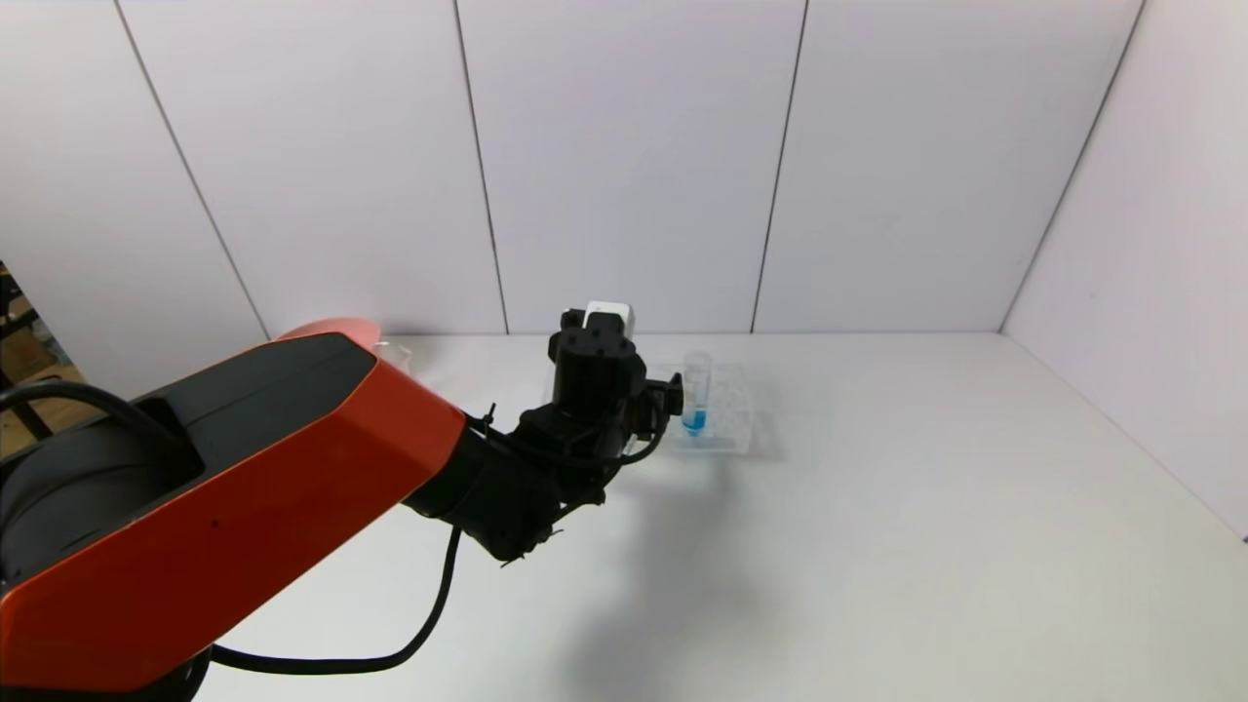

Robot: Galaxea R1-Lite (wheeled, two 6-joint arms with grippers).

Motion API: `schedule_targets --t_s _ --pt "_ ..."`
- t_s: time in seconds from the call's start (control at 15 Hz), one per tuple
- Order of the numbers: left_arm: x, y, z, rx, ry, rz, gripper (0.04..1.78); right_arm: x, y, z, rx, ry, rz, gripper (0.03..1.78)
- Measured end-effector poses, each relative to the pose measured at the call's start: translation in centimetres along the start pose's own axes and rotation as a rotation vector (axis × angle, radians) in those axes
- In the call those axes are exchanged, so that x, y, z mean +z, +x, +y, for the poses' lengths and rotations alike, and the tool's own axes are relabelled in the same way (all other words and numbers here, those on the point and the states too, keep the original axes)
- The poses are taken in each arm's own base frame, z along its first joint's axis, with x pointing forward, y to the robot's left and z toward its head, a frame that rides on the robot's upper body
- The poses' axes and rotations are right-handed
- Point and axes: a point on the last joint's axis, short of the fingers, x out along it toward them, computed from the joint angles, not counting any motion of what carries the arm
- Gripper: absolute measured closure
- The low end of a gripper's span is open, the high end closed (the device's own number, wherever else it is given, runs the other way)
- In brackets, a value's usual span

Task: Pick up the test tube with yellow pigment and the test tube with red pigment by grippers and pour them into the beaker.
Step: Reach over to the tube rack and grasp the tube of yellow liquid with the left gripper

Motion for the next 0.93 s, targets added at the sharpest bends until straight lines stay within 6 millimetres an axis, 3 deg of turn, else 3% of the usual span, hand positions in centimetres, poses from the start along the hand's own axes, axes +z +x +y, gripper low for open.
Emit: schedule_targets --t_s 0.33,0.47,0.67,0.93 --pt "-0.09 0.14 -0.03 0.001 0.000 0.002 0.07 0.00 0.00 0.00 0.000 0.000 0.000 0.11" --pt "-0.19 0.16 -0.01 -0.001 0.001 0.009 0.19 0.00 0.00 0.00 0.000 0.000 0.000 0.11" --pt "-0.43 0.23 -0.03 -0.003 0.005 0.019 0.54 0.00 0.00 0.00 0.000 0.000 0.000 0.11" --pt "-0.56 0.25 -0.03 -0.006 0.008 0.026 1.27 0.00 0.00 0.00 0.000 0.000 0.000 0.11"
